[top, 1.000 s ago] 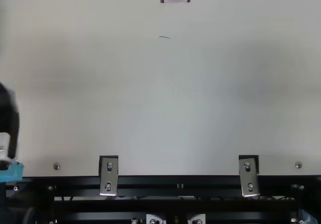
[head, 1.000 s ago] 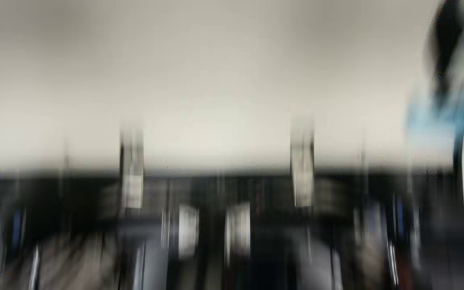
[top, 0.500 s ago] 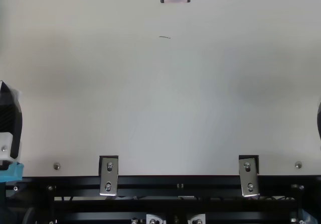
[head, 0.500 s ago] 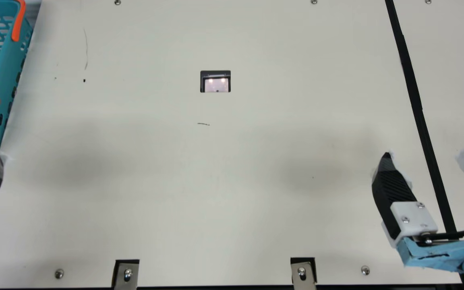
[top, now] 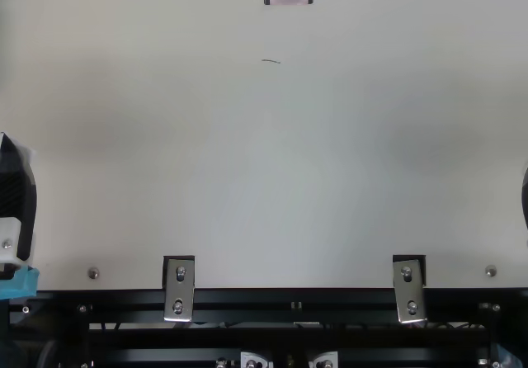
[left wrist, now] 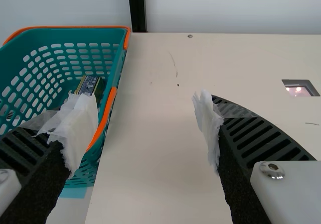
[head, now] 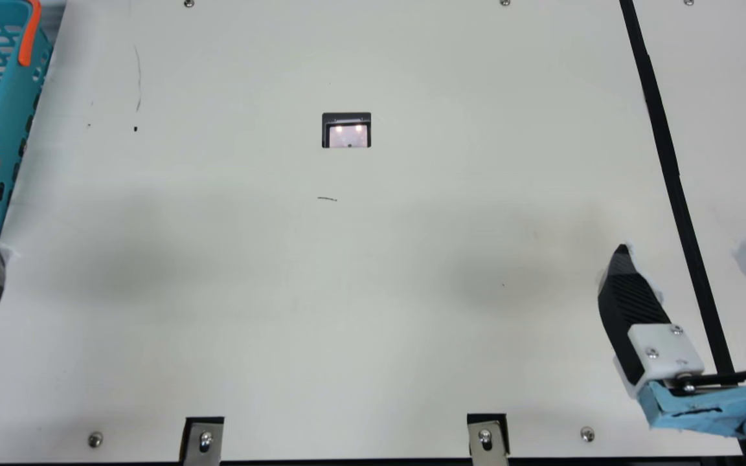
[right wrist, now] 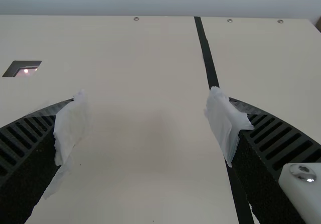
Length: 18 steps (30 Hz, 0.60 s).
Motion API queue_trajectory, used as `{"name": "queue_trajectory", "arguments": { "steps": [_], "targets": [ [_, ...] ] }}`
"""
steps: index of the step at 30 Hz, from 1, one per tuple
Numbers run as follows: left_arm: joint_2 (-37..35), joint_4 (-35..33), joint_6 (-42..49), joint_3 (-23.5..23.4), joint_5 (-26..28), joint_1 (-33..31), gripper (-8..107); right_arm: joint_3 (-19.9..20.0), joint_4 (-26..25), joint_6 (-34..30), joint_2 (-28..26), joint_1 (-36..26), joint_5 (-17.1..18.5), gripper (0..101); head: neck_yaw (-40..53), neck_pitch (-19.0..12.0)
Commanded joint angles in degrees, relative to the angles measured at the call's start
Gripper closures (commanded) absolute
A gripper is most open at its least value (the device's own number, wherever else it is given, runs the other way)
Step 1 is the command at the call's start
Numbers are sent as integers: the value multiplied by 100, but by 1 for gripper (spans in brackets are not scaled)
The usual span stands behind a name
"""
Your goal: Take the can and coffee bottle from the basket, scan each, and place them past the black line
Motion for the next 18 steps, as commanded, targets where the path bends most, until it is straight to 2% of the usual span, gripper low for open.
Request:
{"name": "queue_trajectory", "arguments": {
  "steps": [1, 18],
  "targets": [
    [0, 0, 0, 0, 0, 0, 9, 0, 0, 0, 0, 0, 0, 0, 18, -51],
    [0, 0, 0, 0, 0, 0, 9, 0, 0, 0, 0, 0, 0, 0, 26, -49]
  ]
}}
